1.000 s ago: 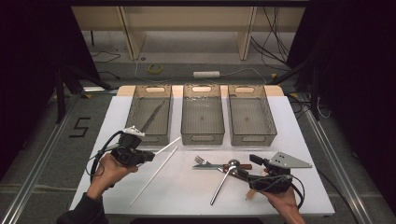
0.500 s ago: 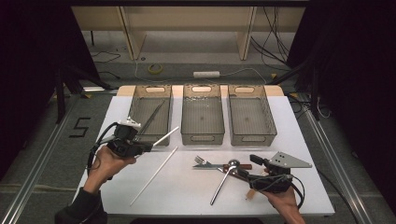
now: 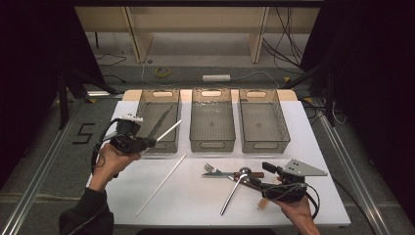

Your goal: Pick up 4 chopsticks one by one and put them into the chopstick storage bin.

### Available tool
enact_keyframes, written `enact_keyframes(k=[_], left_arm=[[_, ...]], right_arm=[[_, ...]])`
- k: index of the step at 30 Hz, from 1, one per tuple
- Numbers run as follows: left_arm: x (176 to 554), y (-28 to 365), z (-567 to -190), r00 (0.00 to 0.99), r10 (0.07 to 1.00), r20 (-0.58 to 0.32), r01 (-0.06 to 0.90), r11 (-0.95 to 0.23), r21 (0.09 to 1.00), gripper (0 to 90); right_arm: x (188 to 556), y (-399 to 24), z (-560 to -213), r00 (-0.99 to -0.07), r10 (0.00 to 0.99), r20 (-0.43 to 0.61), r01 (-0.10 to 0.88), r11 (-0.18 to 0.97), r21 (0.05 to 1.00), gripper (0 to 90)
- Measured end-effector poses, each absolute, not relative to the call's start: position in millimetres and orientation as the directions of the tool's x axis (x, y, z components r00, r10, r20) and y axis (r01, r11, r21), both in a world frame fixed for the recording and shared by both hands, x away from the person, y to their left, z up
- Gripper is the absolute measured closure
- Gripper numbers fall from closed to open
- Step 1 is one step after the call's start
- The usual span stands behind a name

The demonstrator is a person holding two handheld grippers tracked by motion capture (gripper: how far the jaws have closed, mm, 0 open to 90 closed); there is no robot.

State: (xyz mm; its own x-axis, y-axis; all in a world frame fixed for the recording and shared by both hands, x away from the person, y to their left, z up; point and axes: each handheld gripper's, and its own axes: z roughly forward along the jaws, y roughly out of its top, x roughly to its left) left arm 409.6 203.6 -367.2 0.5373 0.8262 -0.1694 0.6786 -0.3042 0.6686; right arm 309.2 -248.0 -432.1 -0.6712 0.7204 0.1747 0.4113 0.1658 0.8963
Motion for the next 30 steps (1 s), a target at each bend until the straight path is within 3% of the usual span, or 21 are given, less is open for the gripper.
enact_keyframes(k=[17,30], left_arm=[[462,218,-374,0.436,0.883,-0.174,0.695,-0.207,0.689,84.6],[503,214,-382,0.409,0.901,-0.143,0.694,-0.205,0.69,84.6]], right_arm=[[309,-249,-433,-0.671,0.72,0.176,0.411,0.163,0.897,29.4],[309,-249,-433,-0.673,0.717,0.18,0.412,0.162,0.897,29.4]])
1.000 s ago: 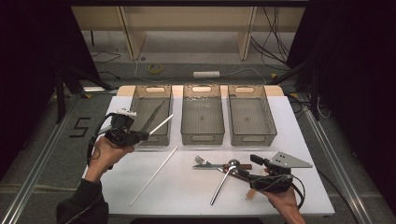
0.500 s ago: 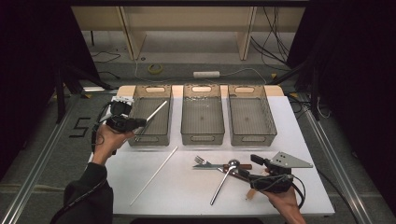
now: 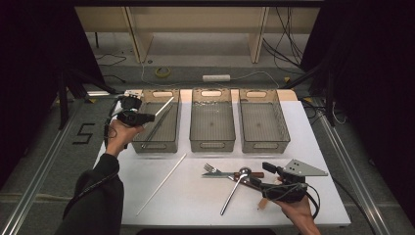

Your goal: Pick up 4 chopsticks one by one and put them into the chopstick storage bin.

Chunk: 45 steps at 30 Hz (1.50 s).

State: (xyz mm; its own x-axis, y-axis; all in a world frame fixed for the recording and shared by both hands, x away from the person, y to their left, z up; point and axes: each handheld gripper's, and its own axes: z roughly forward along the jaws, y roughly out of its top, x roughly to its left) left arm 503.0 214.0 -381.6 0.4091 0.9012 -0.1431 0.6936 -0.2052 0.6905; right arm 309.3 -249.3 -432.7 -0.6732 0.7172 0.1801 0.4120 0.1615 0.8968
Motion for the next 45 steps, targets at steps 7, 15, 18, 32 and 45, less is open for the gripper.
enact_keyframes(k=[7,15,18,32,45], left_arm=[[520,214,-391,0.393,0.907,-0.153,0.699,-0.187,0.69,84.6],[532,216,-397,0.379,0.914,-0.146,0.704,-0.183,0.686,84.6],[534,218,-400,0.376,0.913,-0.157,0.708,-0.174,0.685,84.6],[544,217,-414,0.357,0.924,-0.14,0.721,-0.177,0.67,84.5],[549,214,-421,0.37,0.918,-0.144,0.685,-0.165,0.709,79.8]], right_arm=[[309,-251,-433,-0.671,0.718,0.185,0.414,0.156,0.897,29.4],[309,-251,-433,-0.672,0.717,0.185,0.415,0.159,0.896,29.3],[309,-250,-433,-0.673,0.716,0.186,0.417,0.158,0.895,29.3],[309,-251,-433,-0.673,0.715,0.187,0.418,0.159,0.895,29.4],[309,-250,-433,-0.674,0.715,0.186,0.415,0.158,0.896,29.4]])
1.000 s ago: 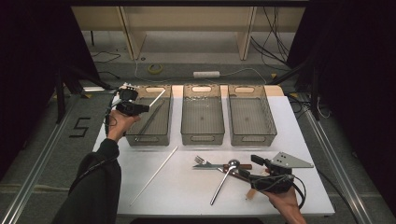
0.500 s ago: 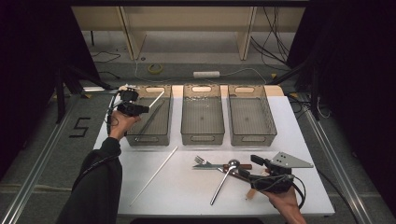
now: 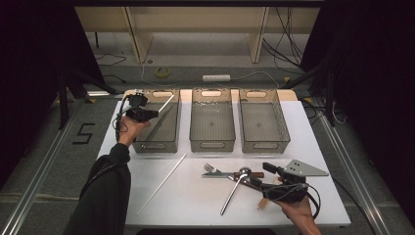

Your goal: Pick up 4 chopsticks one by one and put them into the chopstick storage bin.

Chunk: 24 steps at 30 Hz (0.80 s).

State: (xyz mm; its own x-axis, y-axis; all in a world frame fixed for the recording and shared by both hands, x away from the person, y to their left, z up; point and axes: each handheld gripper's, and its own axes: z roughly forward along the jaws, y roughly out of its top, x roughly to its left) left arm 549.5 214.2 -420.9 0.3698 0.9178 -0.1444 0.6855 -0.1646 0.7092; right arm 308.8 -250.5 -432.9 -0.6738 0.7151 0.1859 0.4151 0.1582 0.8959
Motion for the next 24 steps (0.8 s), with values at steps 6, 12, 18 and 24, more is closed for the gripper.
enact_keyframes(k=[6,12,18,24], left_arm=[[544,214,-416,0.373,0.912,-0.173,0.687,-0.145,0.712,64.7],[525,209,-408,0.385,0.899,-0.209,0.703,-0.139,0.698,50.0],[492,201,-407,0.404,0.889,-0.215,0.701,-0.15,0.697,38.5],[460,192,-413,0.44,0.877,-0.193,0.694,-0.196,0.693,35.8]], right_arm=[[309,-251,-433,-0.674,0.715,0.185,0.414,0.159,0.896,29.4],[308,-251,-433,-0.669,0.721,0.183,0.415,0.159,0.896,29.3],[308,-252,-434,-0.661,0.727,0.185,0.419,0.154,0.895,29.3],[308,-251,-433,-0.666,0.724,0.18,0.414,0.158,0.896,29.3]])
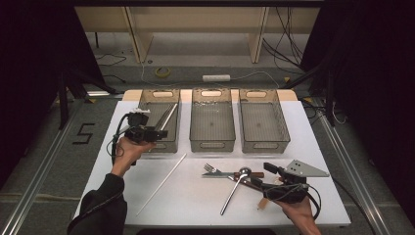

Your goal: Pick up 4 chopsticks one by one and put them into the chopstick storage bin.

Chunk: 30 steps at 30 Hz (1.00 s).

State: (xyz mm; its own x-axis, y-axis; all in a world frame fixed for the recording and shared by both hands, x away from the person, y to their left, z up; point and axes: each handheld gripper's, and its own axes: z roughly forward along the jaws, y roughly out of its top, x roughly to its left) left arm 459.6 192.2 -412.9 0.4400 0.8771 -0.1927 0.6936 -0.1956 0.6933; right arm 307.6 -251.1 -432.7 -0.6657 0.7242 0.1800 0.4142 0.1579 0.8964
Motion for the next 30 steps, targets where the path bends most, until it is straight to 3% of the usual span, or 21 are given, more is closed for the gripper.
enact_keyframes(k=[9,30], left_arm=[[437,176,-414,0.484,0.858,-0.17,0.69,-0.256,0.677,28.4],[394,175,-399,0.534,0.832,-0.151,0.664,-0.302,0.684,26.7]], right_arm=[[306,-249,-432,-0.673,0.72,0.17,0.406,0.167,0.898,29.3],[304,-246,-430,-0.682,0.714,0.155,0.395,0.182,0.9,29.3]])
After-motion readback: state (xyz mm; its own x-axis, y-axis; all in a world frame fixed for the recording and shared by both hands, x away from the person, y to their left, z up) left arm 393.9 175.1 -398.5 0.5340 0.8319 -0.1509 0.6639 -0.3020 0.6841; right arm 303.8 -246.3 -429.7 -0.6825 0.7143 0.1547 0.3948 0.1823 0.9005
